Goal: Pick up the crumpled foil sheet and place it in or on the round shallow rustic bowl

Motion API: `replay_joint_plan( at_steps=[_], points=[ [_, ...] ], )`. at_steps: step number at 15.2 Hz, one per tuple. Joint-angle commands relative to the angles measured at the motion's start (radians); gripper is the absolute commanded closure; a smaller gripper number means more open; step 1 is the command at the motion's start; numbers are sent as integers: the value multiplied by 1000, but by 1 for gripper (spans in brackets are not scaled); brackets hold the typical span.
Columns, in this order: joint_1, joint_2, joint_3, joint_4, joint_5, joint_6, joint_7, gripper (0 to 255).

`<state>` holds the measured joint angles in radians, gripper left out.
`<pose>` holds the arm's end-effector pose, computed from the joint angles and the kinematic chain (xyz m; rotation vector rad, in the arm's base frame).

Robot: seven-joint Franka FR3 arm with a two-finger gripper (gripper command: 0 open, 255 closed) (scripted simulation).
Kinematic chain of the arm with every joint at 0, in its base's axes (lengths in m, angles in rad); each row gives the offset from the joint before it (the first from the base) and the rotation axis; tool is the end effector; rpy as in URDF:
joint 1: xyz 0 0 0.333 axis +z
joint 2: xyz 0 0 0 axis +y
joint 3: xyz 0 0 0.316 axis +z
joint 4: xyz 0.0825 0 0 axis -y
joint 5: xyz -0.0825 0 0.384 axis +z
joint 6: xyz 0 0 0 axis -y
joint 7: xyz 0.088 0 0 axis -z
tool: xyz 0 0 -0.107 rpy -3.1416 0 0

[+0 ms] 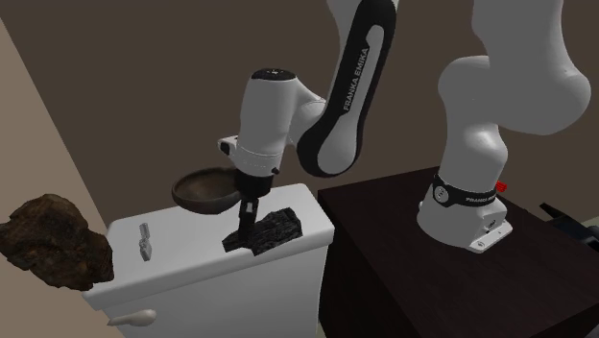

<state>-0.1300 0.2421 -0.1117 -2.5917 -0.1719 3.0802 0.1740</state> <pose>0.4507 -0.0990 0.1967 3.0313 -0.3638 0.3724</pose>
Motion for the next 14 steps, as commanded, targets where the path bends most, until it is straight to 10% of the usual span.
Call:
replay_joint_plan(
  at_steps=[1, 11, 12, 14],
  points=[
    [6, 33, -5, 10, -3, 23, 7, 0],
    [5, 80, -4, 29, -3, 52, 9, 0],
    [4, 79, -4, 30, -3, 50, 8, 255],
    [6, 82, -5, 31, -3, 51, 10, 255]
  ],
)
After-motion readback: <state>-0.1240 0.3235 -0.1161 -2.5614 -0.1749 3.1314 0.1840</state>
